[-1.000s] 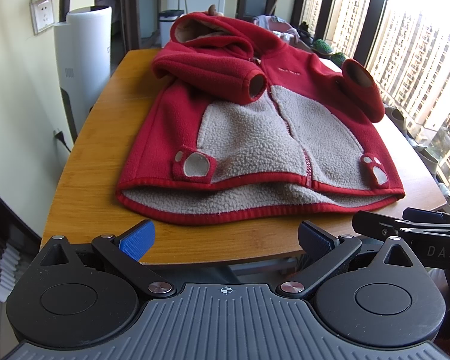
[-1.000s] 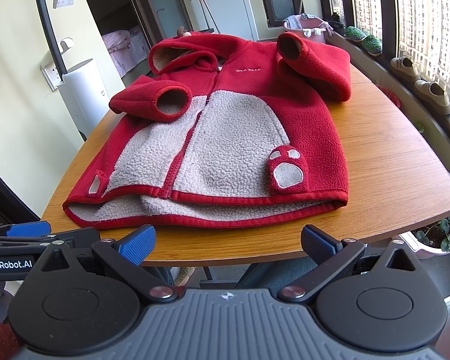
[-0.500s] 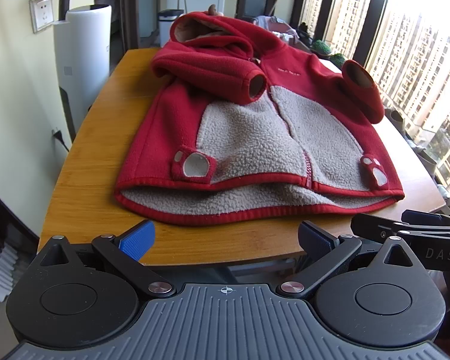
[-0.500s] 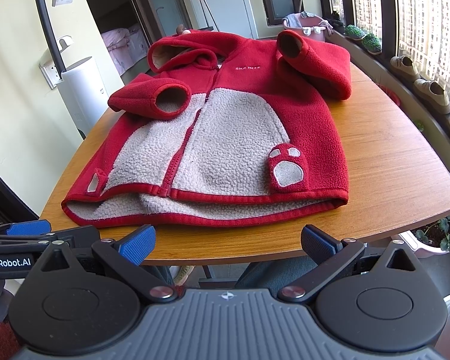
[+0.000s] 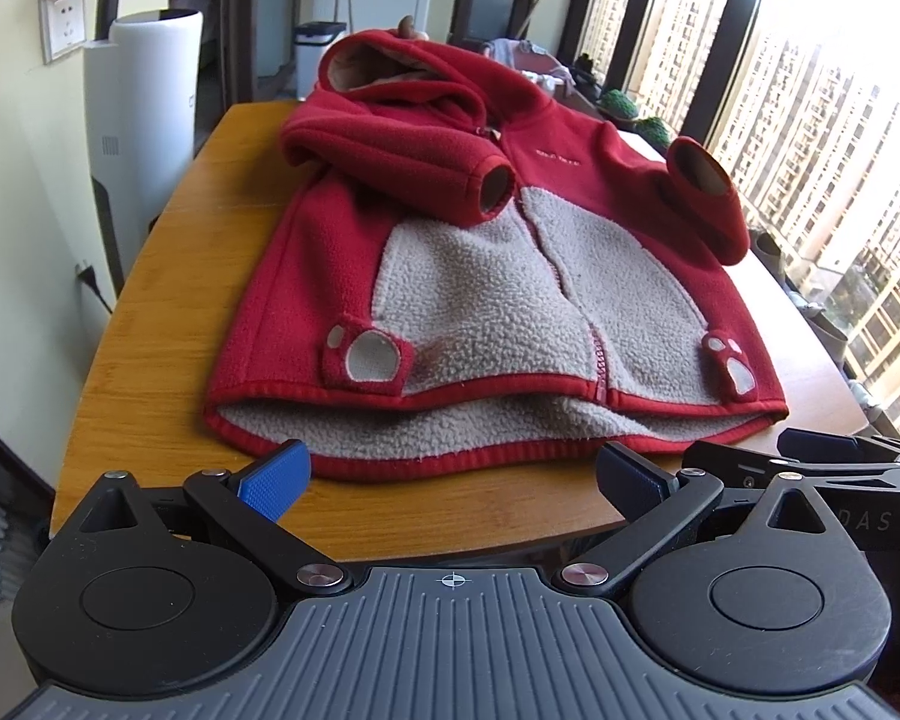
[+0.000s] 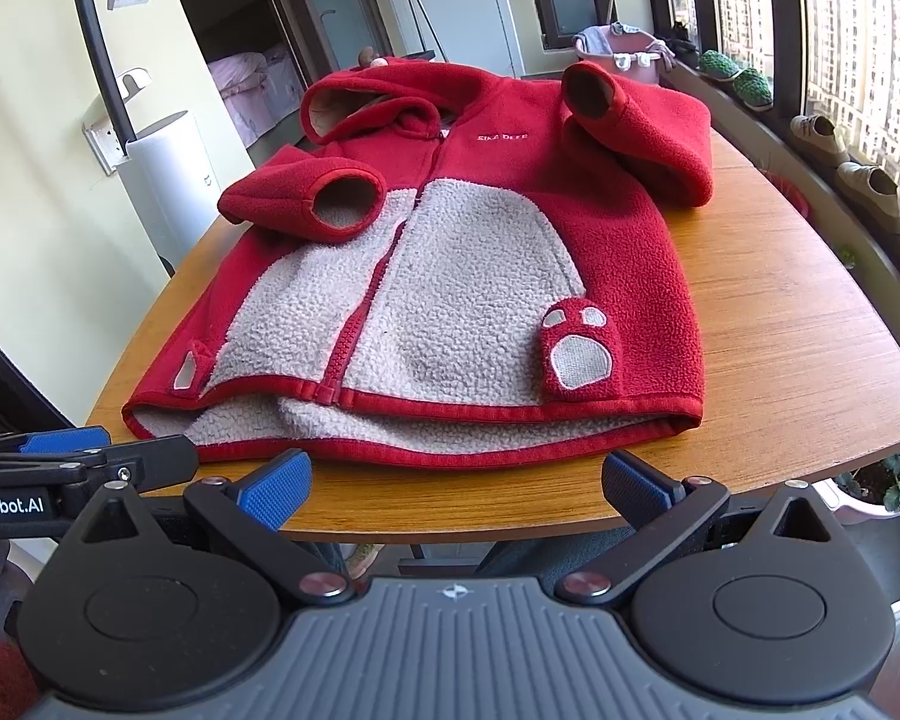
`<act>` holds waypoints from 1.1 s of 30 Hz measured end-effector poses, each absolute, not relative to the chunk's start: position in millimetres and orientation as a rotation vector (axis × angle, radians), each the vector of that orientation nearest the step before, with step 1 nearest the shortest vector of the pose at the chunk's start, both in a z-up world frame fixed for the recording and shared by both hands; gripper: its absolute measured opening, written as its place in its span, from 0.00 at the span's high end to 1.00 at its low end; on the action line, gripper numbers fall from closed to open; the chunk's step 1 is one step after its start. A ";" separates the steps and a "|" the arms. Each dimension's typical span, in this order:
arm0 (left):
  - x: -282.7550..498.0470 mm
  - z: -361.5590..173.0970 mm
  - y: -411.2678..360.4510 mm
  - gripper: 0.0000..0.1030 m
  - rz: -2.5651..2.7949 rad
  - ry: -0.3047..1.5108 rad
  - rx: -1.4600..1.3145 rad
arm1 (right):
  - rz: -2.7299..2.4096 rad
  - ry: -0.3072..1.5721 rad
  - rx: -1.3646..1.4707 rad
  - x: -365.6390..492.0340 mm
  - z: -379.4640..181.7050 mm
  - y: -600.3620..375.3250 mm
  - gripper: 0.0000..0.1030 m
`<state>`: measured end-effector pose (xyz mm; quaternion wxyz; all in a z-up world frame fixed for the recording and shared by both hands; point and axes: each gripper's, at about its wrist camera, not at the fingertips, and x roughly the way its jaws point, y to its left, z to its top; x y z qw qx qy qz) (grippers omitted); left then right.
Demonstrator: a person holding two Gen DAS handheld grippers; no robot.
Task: Fold clothes
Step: 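Lower the left gripper onto the sleeve cuff and close on it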
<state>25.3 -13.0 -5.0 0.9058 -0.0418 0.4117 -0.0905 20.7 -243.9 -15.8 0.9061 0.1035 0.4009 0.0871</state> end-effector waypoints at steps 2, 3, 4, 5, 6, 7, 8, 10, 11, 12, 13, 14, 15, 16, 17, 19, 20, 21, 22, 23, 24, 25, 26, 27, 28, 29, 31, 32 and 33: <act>30.0 -5.2 -12.9 0.00 -0.208 0.850 -0.095 | 0.181 0.819 0.209 24.0 -15.6 -244.2 0.00; 32.5 -5.6 -13.3 0.00 -0.219 0.849 -0.099 | 0.181 0.815 0.207 25.6 -15.6 -244.4 0.00; 35.6 -6.2 -13.6 0.00 -0.231 0.848 -0.103 | 0.183 0.807 0.207 27.5 -15.5 -244.9 0.00; 38.9 -6.9 -13.9 0.00 -0.244 0.847 -0.108 | 0.187 0.798 0.210 29.2 -15.5 -246.0 0.00; 42.3 -7.6 -14.1 0.00 -0.256 0.845 -0.113 | 0.195 0.789 0.219 30.7 -15.5 -247.3 0.00; 46.2 -8.3 -14.3 0.00 -0.269 0.843 -0.120 | 0.205 0.775 0.234 32.3 -15.5 -249.3 0.00; 50.6 -8.9 -14.4 0.00 -0.281 0.840 -0.127 | 0.213 0.760 0.252 33.9 -15.4 -251.7 0.00; 59.4 -9.5 -14.3 0.00 -0.301 0.833 -0.142 | 0.220 0.732 0.280 37.5 -15.0 -256.2 0.00; 63.2 -8.6 -14.4 0.00 -0.311 0.821 -0.150 | 0.219 0.717 0.291 40.2 -14.3 -258.5 0.00; 66.5 -6.7 -14.5 0.00 -0.325 0.799 -0.155 | 0.215 0.704 0.300 43.0 -13.5 -260.8 0.00; 69.5 -4.4 -14.6 0.00 -0.341 0.772 -0.157 | 0.210 0.686 0.312 46.0 -12.0 -263.7 0.00; 72.9 -1.6 -15.1 0.00 -0.360 0.742 -0.154 | 0.208 0.663 0.324 48.7 -10.5 -266.8 0.00; 76.8 1.3 -15.9 0.00 -0.377 0.714 -0.146 | 0.210 0.641 0.333 51.4 -9.1 -269.4 0.00; 82.5 4.0 -17.2 0.00 -0.393 0.688 -0.134 | 0.215 0.622 0.339 54.3 -7.8 -271.6 0.00; 89.4 6.7 -18.7 0.00 -0.409 0.660 -0.121 | 0.217 0.609 0.342 59.3 -6.2 -273.9 0.00; 104.6 9.9 -20.7 0.00 -0.416 0.616 -0.101 | 0.215 0.595 0.342 72.5 -2.7 -277.8 0.00; 114.2 10.7 -21.3 0.00 -0.406 0.598 -0.092 | 0.209 0.595 0.336 80.2 -1.3 -278.6 0.00; 124.4 10.9 -21.3 0.00 -0.393 0.587 -0.087 | 0.199 0.594 0.325 87.9 -0.1 -279.0 0.00; 134.0 10.7 -21.0 0.00 -0.383 0.580 -0.085 | 0.183 0.590 0.309 95.7 0.6 -279.0 0.00; 145.2 9.5 -20.5 0.00 -0.372 0.576 -0.085 | 0.171 0.582 0.296 102.4 0.9 -278.8 0.00; 155.2 7.9 -19.9 0.00 -0.365 0.575 -0.084 | 0.163 0.573 0.286 109.4 0.8 -278.9 0.00; 164.6 6.5 -19.9 0.00 -0.360 0.572 -0.078 | 0.164 0.566 0.283 117.9 0.5 -278.8 0.00; 174.6 4.4 -20.7 0.00 -0.355 0.569 -0.066 | 0.168 0.561 0.282 127.0 0.4 -278.5 0.00; 183.5 1.8 -21.8 0.00 -0.349 0.570 -0.052 | 0.177 0.563 0.283 138.0 0.3 -277.1 0.00; 192.0 -1.3 -23.5 0.00 -0.345 0.572 -0.034 | 0.188 0.568 0.285 150.2 0.3 -275.2 0.00; 199.3 -5.8 -24.7 0.00 -0.344 0.570 -0.017 | 0.196 0.576 0.287 161.8 -0.8 -273.1 0.00; 210.0 -17.3 -27.0 0.00 -0.337 0.574 0.007 | 0.209 0.605 0.303 181.3 -7.1 -269.1 0.00; 213.6 -24.8 -28.4 0.00 -0.333 0.588 0.017 | 0.215 0.626 0.318 190.4 -12.2 -267.4 0.00; 215.6 -31.5 -29.2 0.00 -0.331 0.604 0.021 | 0.219 0.659 0.341 198.5 -19.2 -266.7 0.00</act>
